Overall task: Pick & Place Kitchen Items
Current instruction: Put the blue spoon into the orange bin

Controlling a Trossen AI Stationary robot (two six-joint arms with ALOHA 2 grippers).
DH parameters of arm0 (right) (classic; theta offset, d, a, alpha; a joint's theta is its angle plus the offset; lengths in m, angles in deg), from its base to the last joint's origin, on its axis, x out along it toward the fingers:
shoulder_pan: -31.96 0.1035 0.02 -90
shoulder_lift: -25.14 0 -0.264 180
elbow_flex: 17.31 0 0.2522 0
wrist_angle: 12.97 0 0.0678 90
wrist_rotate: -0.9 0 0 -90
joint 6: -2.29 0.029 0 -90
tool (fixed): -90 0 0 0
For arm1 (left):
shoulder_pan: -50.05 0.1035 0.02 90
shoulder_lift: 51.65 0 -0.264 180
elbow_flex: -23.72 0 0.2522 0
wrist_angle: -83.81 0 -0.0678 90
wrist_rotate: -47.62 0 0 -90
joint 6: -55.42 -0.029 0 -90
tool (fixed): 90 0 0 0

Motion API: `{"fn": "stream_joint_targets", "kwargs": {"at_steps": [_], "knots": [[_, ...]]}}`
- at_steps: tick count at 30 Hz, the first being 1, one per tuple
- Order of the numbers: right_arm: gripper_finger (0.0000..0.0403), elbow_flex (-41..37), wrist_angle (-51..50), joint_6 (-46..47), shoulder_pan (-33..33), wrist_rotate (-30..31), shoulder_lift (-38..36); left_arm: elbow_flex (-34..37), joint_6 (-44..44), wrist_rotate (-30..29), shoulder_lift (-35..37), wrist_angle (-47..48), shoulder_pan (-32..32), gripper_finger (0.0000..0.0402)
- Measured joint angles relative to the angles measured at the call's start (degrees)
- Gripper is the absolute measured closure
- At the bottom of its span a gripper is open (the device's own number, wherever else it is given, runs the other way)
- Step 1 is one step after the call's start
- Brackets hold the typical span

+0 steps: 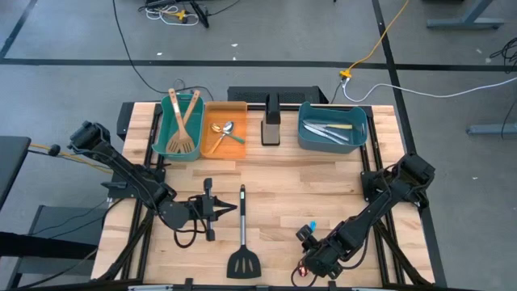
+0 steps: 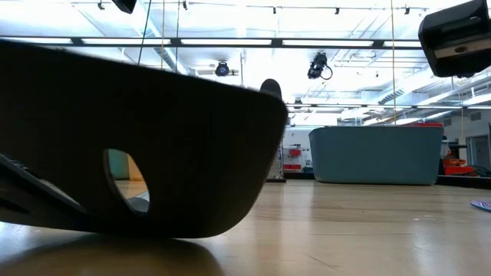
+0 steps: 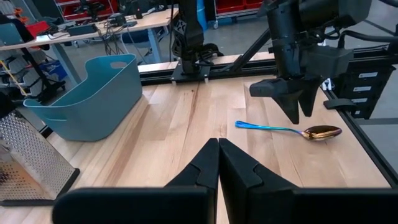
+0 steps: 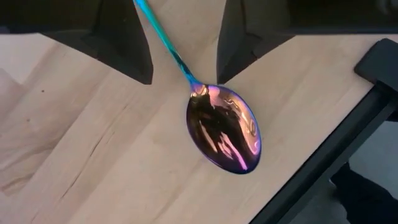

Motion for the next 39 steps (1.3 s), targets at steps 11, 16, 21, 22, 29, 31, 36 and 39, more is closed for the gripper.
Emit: {"fn": "stream_joint_targets", "kwargs": {"at_steps": [11, 16, 21, 22, 29, 31, 36, 39], "knots": [[0.0213, 0.0, 1.7, -1.1, -0.1, 0.0, 0.7, 0.0, 0.0, 0.0, 0.0, 0.0, 0.0, 0.0388], [0.0213, 0.0, 1.8, -1.7, -0.1, -0.2, 4.4, 0.0, 0.0, 0.1, 0.0, 0.0, 0.0, 0.0388], [0.0213, 0.2, 2.1, -3.9, -0.1, 1.2, 6.8, 0.0, 0.0, 0.1, 0.0, 0.0, 0.0, 0.0388], [0.0214, 0.3, 2.1, -4.4, -0.1, 1.2, 7.2, 0.0, 0.0, 0.1, 0.0, 0.0, 0.0, 0.0388], [0.0214, 0.2, 2.2, -4.8, -0.1, 1.5, 7.8, 0.0, 0.0, 0.1, 0.0, 0.0, 0.0, 0.0388], [0.0214, 0.2, 2.2, -4.8, -0.3, 0.8, 7.8, 0.0, 0.0, 0.1, 0.0, 0.0, 0.0, 0.0388], [0.0214, 0.1, 2.3, -4.0, -1.0, -1.0, 7.9, 0.0, 0.0, 0.2, 0.0, 0.0, 0.0, 0.0388], [0.0214, 0.1, 2.3, -3.9, -1.8, -3.4, 7.9, 0.0, 0.0, 0.2, 0.0, 0.0, 0.0, 0.0388]]}}
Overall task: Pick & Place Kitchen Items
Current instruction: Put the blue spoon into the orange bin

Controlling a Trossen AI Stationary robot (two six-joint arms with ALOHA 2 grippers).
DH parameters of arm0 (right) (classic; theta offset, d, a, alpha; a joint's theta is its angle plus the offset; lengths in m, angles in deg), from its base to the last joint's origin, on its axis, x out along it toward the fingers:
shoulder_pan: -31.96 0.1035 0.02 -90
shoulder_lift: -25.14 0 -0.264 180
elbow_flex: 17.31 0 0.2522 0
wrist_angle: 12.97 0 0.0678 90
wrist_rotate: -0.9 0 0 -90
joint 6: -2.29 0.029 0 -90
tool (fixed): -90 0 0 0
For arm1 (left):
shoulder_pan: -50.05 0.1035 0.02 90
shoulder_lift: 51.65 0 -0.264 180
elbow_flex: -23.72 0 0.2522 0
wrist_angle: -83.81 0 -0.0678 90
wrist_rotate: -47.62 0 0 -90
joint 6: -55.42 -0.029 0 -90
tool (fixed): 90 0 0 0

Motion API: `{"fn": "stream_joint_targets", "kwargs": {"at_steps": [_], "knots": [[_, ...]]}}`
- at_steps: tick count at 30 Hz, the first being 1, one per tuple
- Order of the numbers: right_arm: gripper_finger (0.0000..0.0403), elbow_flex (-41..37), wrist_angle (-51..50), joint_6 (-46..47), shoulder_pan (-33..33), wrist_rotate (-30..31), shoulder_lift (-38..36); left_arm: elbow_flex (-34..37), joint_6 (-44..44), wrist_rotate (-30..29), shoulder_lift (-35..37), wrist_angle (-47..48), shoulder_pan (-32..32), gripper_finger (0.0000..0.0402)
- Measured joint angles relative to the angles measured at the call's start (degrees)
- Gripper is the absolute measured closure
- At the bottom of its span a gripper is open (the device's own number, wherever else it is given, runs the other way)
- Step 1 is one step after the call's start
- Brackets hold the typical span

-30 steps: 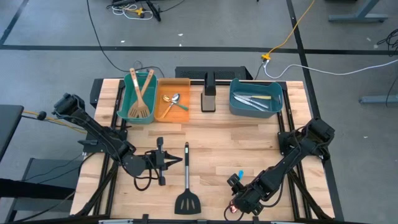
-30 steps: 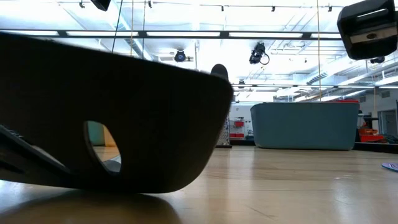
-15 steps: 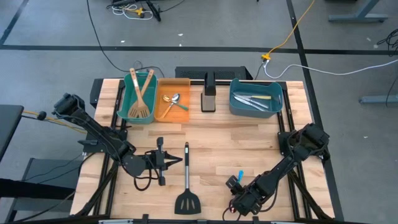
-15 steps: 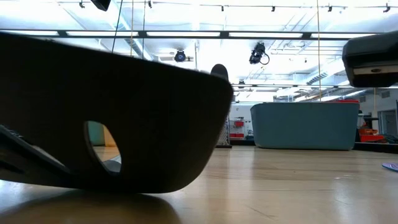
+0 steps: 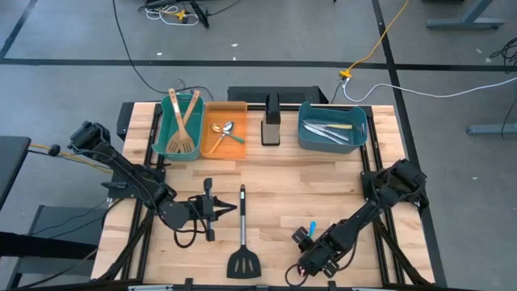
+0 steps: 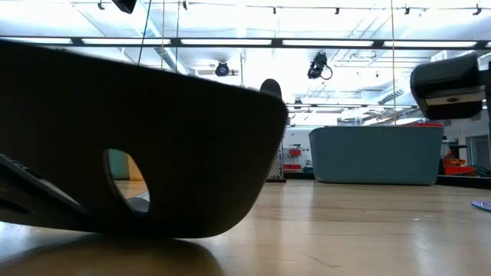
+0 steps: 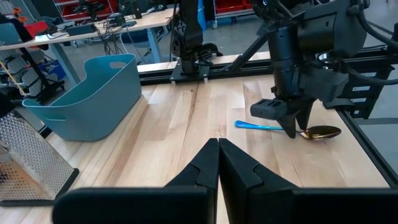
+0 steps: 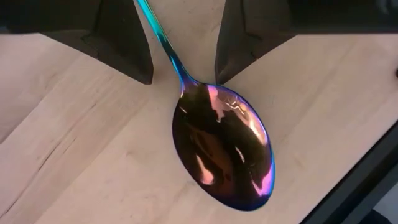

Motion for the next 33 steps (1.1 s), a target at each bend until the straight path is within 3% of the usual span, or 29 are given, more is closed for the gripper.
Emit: {"fn": "stream_joint_targets", "kwargs": {"at_steps": [25, 29, 33], "knots": [[0.0214, -0.1, 0.8, -0.3, -2.7, -4.4, 0.0, 0.0, 0.0, 0.0, 0.0, 0.4, 0.0, 0.0388], [0.0232, -0.1, 0.9, -0.2, -2.8, -4.3, 0.0, 0.0, 0.0, 0.0, 0.0, 0.4, 0.0, 0.0388], [0.0275, -0.1, 0.9, 0.1, -2.8, -3.9, 0.0, 0.0, 0.0, 0.0, 0.0, 0.4, 0.0, 0.0388]]}}
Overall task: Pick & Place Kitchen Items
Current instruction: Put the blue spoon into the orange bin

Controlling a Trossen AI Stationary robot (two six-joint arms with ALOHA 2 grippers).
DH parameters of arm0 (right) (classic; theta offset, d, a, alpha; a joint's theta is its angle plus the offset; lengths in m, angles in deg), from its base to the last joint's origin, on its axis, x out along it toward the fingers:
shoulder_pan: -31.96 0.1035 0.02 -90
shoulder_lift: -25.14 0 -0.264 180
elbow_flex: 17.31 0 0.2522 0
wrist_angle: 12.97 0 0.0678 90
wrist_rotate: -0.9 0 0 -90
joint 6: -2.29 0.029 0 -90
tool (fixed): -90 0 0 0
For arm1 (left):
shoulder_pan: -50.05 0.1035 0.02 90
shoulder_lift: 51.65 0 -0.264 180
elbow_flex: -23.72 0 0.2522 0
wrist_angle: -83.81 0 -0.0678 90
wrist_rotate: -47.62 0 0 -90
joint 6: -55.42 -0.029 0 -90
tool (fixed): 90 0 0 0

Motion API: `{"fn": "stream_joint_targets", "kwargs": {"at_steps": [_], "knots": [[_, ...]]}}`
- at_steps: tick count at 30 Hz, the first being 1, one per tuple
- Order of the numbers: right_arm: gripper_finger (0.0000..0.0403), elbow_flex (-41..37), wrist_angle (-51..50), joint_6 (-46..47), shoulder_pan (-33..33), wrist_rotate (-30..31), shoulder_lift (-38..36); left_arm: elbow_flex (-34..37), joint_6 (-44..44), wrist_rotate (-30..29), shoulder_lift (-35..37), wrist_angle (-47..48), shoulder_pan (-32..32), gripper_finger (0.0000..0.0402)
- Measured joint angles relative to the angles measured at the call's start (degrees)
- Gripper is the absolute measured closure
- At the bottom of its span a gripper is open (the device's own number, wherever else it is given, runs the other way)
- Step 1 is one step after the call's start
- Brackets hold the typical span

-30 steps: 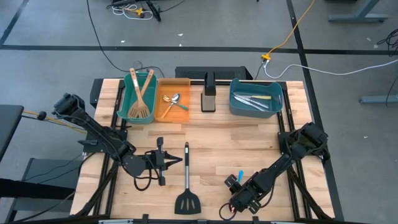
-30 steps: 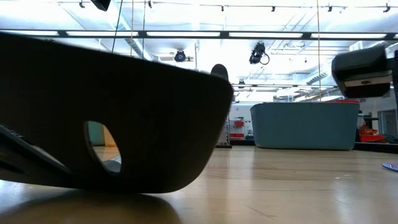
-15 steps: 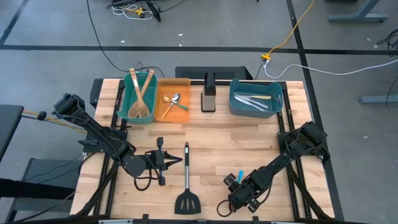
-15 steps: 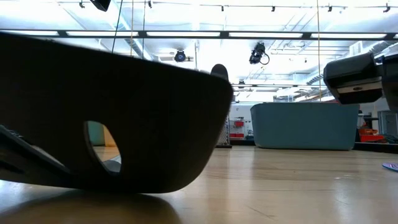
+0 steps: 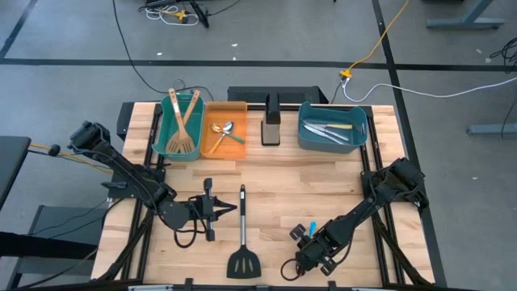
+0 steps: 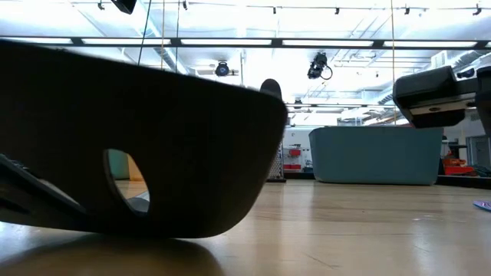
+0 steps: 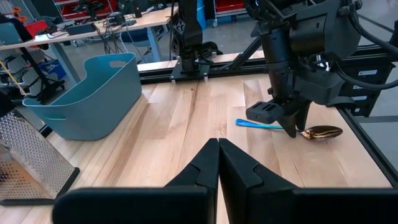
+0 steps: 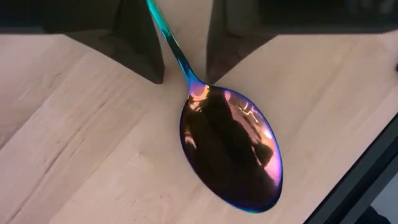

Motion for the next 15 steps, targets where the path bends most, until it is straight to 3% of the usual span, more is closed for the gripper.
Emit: {"fn": "stream_joint_targets", "kwargs": {"at_steps": [7, 15], "knots": [[0.0380, 0.0, -0.6, 0.2, -0.1, -0.1, 0.1, 0.0, 0.0, 0.0, 0.0, 0.0, 0.0, 0.0388], [0.0388, 0.0, -1.0, 0.2, -0.1, -0.1, 0.1, 0.0, 0.0, 0.0, 0.0, 0.0, 0.0, 0.0388]]}}
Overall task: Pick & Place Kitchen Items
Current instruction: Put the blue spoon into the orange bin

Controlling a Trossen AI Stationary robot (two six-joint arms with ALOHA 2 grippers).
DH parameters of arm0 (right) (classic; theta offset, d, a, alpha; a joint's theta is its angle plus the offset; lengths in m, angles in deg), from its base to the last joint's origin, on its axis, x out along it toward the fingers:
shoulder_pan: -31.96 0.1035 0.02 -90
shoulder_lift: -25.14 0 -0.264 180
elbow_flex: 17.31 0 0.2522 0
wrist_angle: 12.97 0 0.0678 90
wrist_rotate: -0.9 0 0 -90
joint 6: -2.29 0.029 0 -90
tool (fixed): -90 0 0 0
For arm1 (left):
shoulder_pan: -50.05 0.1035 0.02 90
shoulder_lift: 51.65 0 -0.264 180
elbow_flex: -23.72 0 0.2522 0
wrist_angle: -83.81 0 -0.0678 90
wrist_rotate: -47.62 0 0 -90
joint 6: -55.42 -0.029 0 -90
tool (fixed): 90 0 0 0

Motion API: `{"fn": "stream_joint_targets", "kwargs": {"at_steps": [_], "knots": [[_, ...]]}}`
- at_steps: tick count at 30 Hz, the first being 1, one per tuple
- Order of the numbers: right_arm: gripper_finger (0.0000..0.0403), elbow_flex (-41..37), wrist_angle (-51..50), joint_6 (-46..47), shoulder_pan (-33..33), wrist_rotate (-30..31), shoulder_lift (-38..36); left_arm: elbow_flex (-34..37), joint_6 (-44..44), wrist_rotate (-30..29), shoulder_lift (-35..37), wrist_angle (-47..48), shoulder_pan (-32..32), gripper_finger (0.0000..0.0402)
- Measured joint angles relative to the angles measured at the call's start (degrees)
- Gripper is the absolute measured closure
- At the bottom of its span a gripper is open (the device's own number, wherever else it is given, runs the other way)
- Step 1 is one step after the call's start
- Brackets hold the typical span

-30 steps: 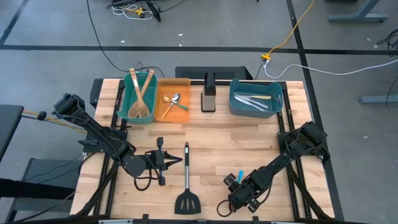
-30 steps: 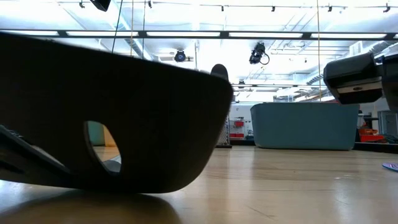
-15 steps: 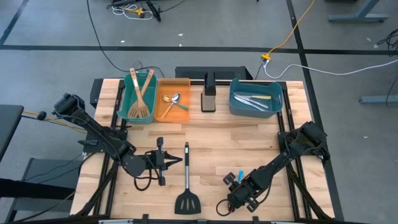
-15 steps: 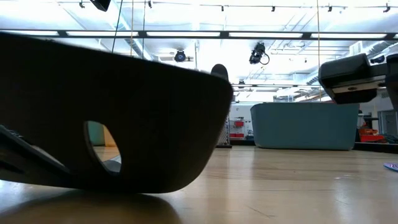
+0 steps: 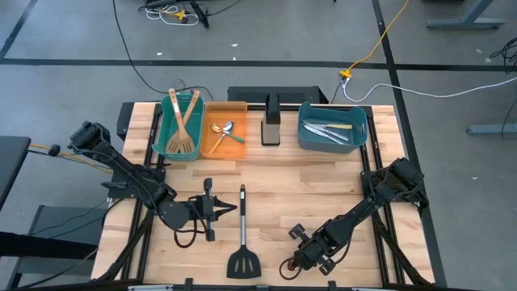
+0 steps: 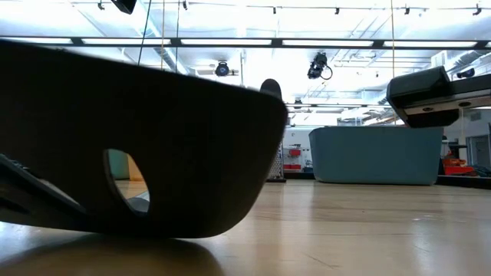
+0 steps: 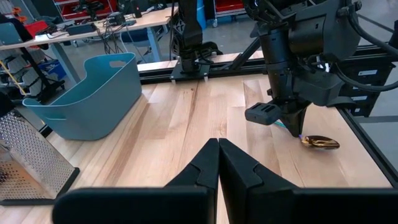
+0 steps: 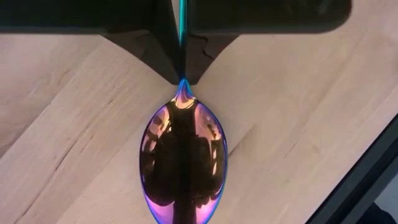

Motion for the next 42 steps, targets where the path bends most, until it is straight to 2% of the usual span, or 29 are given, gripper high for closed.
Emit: {"fn": "stream_joint_targets", "kwargs": {"at_steps": [13, 22, 33, 42], "knots": [[0.0392, 0.0, -0.2, 0.4, -0.2, -0.2, -0.8, 0.0, 0.0, 0.0, 0.0, 0.0, 0.0, 0.0388], [0.0392, -0.3, -1.4, 2.8, -0.9, 4.6, -4.7, 0.0, 0.0, 0.0, 0.0, 0.0, 0.0, 0.0388], [0.0392, -0.1, -2.3, 4.7, -1.9, 6.0, -7.1, 0.0, 0.0, 0.0, 0.0, 0.0, 0.0, 0.0388], [0.0392, 0.0, -2.0, 4.6, -3.6, 11.4, -11.3, 0.0, 0.0, 0.0, 0.0, 0.0, 0.0, 0.0388]]}}
